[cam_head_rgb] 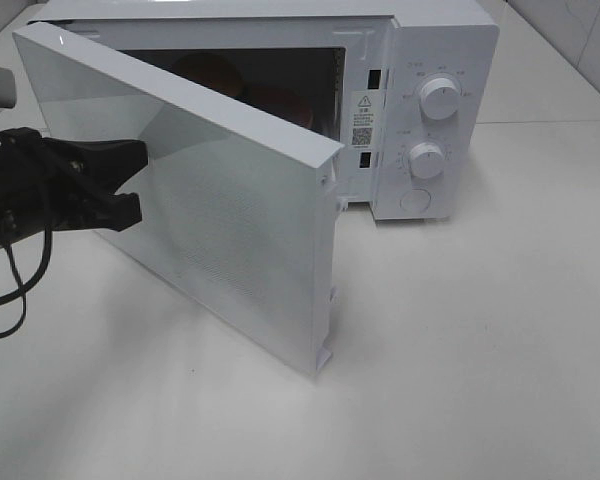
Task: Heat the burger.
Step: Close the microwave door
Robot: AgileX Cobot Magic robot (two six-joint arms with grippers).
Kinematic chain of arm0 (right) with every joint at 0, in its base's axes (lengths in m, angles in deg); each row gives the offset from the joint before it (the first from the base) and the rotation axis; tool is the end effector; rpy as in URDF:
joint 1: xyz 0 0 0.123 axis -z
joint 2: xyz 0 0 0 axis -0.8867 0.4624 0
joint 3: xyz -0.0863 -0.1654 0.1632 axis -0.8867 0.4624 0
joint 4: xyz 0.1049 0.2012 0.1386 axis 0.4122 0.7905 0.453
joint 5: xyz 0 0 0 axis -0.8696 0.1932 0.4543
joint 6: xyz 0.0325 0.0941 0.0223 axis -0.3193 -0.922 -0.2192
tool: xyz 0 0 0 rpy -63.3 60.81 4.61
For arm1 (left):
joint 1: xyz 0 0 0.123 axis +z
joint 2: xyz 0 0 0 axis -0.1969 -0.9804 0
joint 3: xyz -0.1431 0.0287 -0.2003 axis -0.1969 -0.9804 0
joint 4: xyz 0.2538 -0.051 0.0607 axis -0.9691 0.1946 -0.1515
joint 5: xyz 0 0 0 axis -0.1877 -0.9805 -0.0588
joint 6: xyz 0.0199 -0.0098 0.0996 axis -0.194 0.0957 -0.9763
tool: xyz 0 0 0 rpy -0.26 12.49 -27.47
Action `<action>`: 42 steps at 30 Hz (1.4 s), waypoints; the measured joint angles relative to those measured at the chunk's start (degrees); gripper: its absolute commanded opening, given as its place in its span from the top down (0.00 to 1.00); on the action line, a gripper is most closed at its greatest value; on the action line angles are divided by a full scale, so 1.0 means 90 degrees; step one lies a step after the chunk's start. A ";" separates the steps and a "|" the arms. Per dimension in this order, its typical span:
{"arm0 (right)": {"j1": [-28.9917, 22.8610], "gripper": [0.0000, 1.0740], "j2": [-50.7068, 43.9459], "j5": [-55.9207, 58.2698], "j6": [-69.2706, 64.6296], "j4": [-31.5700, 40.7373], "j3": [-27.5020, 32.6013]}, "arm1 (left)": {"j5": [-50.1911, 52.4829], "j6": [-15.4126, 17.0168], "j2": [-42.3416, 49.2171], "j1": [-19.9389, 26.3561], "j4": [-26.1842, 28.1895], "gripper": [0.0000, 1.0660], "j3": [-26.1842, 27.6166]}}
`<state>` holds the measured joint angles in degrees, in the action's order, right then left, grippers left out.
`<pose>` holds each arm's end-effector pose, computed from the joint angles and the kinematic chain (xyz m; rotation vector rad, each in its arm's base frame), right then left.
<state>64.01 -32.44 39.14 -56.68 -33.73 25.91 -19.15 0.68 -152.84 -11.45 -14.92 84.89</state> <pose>0.0590 -0.0060 0.2860 0.0668 1.9528 -0.0536 0.2570 -0.1348 0.1323 0.4438 1.7301 -0.5732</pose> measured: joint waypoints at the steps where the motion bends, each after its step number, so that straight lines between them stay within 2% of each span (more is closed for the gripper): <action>1: 0.0000 0.29 0.0000 0.0000 0.0000 0.0000 0.0000 | 0.0000 0.0000 0.0000 0.0000 0.0000 1.00 0.0000; 11: 0.0000 0.29 0.0000 0.0000 0.0000 0.0000 0.0000 | -0.0006 -0.0076 -0.0586 -0.0446 0.0637 1.00 0.0764; 20: 0.0000 0.29 0.0000 0.0000 0.0000 0.0000 0.0000 | -0.0439 -0.0223 -0.1044 -0.0802 0.0904 1.00 0.1496; 26: 0.0000 0.29 0.0000 0.0000 0.0000 0.0000 0.0000 | -0.0675 -0.0573 -0.1407 -0.1089 0.1541 1.00 0.2063; 28: 0.0000 0.29 0.0000 0.0000 0.0000 0.0000 0.0000 | -0.0828 -0.0796 -0.1687 -0.1248 0.1948 1.00 0.2438; 31: 0.0000 0.29 0.0000 0.0000 0.0000 0.0000 0.0000 | -0.0847 -0.0859 -0.1744 -0.1286 0.2037 1.00 0.2515; 34: 0.0000 0.29 0.0000 0.0000 0.0000 0.0000 0.0000 | -0.1031 -0.1031 -0.1942 -0.1413 0.2266 1.00 0.2852; 36: 0.0000 0.29 0.0000 0.0000 0.0000 0.0000 0.0000 | -0.1171 -0.1241 -0.2139 -0.1528 0.2559 1.00 0.3151; 37: 0.0000 0.29 0.0000 0.0000 0.0000 0.0000 0.0000 | -0.1171 -0.1241 -0.2139 -0.1528 0.2559 1.00 0.3151; 42: 0.0000 0.29 0.0000 0.0000 0.0000 0.0000 0.0000 | -0.1471 -0.1700 -0.2483 -0.1808 0.2922 1.00 0.3667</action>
<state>64.01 -32.44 39.14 -56.68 -33.73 25.91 -32.39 -14.61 -175.18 -27.72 11.37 117.89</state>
